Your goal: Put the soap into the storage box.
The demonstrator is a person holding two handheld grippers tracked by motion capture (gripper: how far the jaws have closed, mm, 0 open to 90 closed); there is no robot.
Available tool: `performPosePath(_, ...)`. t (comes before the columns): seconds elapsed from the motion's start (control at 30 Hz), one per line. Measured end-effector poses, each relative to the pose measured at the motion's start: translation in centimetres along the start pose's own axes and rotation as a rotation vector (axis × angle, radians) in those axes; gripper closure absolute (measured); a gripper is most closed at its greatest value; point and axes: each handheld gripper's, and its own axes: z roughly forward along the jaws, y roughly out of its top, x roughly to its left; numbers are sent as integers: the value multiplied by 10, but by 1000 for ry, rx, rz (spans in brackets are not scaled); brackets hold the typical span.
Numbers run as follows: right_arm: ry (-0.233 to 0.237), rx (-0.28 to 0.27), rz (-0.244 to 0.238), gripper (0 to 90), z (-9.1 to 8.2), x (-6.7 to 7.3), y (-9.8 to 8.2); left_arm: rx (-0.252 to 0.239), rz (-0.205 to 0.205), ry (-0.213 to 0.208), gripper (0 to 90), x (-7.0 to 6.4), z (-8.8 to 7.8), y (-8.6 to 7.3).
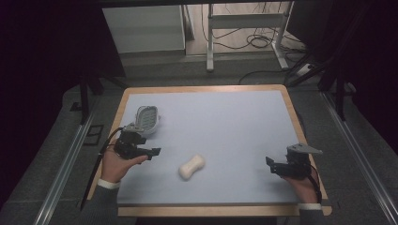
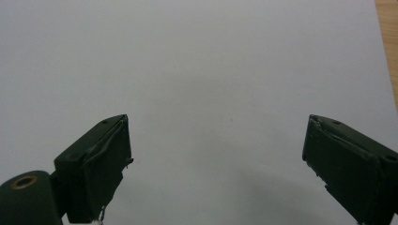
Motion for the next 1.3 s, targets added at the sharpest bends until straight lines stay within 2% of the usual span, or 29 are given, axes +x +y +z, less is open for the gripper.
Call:
performPosePath(0.27, -2, 4, 0, 81, 1, 0, 0, 21, 30, -18, 239, -9, 8, 6)
performPosePath(0.67, -4, 8, 2, 81, 0, -2, -1, 45, 71, -24, 237, -19, 16, 15)
performPosePath(0.9, -1, 10, -1, 81, 0, -1, -2, 53, 77, -33, 236, -22, 20, 17)
performPosePath(1.2, -3, 17, -4, 81, 2, -1, -2, 60, 101, -41, 236, -34, 28, 24)
performPosePath(1.3, -4, 20, -6, 81, 2, -2, -3, 80, 116, -45, 236, -39, 33, 26)
